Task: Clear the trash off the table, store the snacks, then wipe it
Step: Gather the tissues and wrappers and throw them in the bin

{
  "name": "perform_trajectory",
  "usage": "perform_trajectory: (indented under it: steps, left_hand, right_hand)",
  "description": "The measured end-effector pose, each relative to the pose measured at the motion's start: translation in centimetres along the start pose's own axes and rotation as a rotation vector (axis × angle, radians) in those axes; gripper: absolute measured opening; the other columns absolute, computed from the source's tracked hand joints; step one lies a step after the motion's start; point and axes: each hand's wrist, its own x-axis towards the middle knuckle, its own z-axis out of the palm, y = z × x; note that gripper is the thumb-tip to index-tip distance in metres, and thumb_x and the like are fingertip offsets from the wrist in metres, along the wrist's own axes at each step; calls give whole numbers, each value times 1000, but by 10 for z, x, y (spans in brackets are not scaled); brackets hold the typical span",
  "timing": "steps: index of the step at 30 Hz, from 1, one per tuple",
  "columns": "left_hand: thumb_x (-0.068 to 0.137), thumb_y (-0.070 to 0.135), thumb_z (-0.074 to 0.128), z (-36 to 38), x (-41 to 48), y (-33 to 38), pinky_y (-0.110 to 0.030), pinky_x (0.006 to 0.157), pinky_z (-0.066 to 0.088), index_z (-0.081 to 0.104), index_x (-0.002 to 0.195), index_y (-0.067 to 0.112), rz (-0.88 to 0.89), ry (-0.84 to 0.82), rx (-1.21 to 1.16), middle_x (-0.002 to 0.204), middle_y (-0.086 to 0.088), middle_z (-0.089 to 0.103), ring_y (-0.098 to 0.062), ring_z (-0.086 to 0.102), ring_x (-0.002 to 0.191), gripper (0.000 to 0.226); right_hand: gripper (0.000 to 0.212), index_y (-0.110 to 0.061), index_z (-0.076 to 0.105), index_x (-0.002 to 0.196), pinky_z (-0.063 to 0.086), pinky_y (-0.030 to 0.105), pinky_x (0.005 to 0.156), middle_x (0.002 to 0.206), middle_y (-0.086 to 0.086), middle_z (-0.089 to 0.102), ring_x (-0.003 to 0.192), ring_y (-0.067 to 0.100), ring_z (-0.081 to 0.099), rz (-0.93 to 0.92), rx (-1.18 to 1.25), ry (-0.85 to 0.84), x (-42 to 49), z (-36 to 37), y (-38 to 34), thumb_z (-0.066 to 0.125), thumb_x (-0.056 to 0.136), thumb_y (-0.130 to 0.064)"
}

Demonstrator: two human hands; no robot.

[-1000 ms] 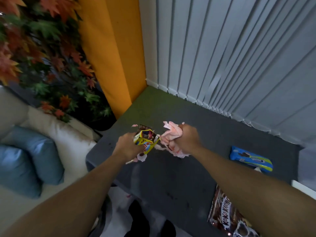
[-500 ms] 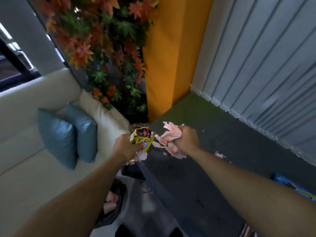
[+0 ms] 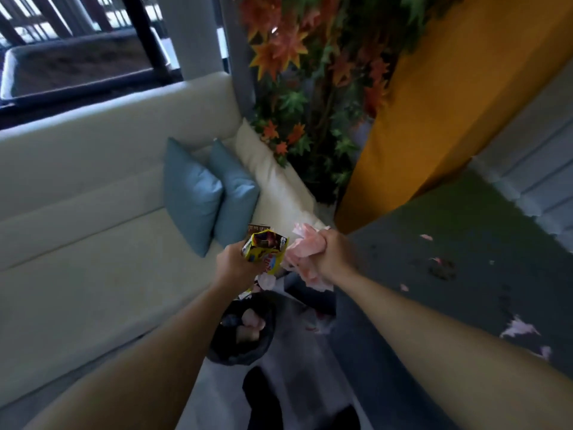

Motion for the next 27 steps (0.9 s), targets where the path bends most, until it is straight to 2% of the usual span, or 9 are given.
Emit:
perform_trajectory:
  steps: [3,6,8,10,13,17,20,24,27]
  left_hand:
    - [69,20,83,-5,12,-40,-24,48,35,56,59,23,-101,26,-16,53,9,55,-19,57,60,28]
    - [69,22,83,-1,28,-80,-21,39,35,56,52,21,-231,47,-77,46,9,52,-13,56,49,32]
    - [71,21,82,6,39,-109,-17,33,32,57,52,20,-288,38,-102,46,9,52,-3,51,44,31]
    - [73,19,81,16,50,-137,-15,32,31,59,54,19,-341,31,-134,48,8,54,-1,52,42,29]
    - [75,22,78,34,65,-178,-21,45,41,65,64,18,-398,23,-147,59,5,62,-10,60,57,18]
    - [72,20,75,64,84,-230,-31,64,56,70,75,18,-489,12,-198,70,1,70,-20,69,70,7]
    - [71,19,76,90,95,-264,-35,68,59,69,74,20,-540,4,-227,69,3,70,-20,70,71,8]
    - [70,27,84,124,107,-307,-42,78,59,69,89,19,-611,27,-285,83,-2,73,-23,70,79,25]
    - [69,35,87,145,115,-335,-42,87,56,61,112,13,-644,5,-351,102,-6,70,-24,67,94,55]
  right_hand:
    - [36,-19,70,87,44,27,60,83,-2,68,74,18,65,-8,2,-55,9,47,-11,55,91,-52]
    - [23,-21,70,86,36,23,58,80,-6,60,74,18,62,0,-2,-90,14,94,-14,64,84,-44]
    - [41,-24,73,102,32,18,54,80,-10,56,73,12,56,-3,5,-102,17,123,-13,69,74,-53]
    - [61,-27,72,111,38,18,61,86,-9,64,78,12,59,12,18,-124,20,151,-8,67,65,-65]
    - [43,-21,72,110,40,19,75,102,3,73,99,23,65,66,18,-171,27,195,10,67,77,-48]
    - [30,-15,71,112,45,32,90,107,13,71,106,33,61,104,-59,-247,35,253,41,59,86,-26]
    - [30,-14,69,110,48,39,88,110,13,67,105,35,59,150,-156,-293,36,292,63,61,83,-23]
    - [35,-10,66,113,45,38,88,107,16,60,106,37,56,179,-169,-331,34,338,91,62,80,-20]
    - [44,-7,61,119,38,35,97,118,18,58,120,36,48,220,-161,-384,33,370,110,67,79,-24]
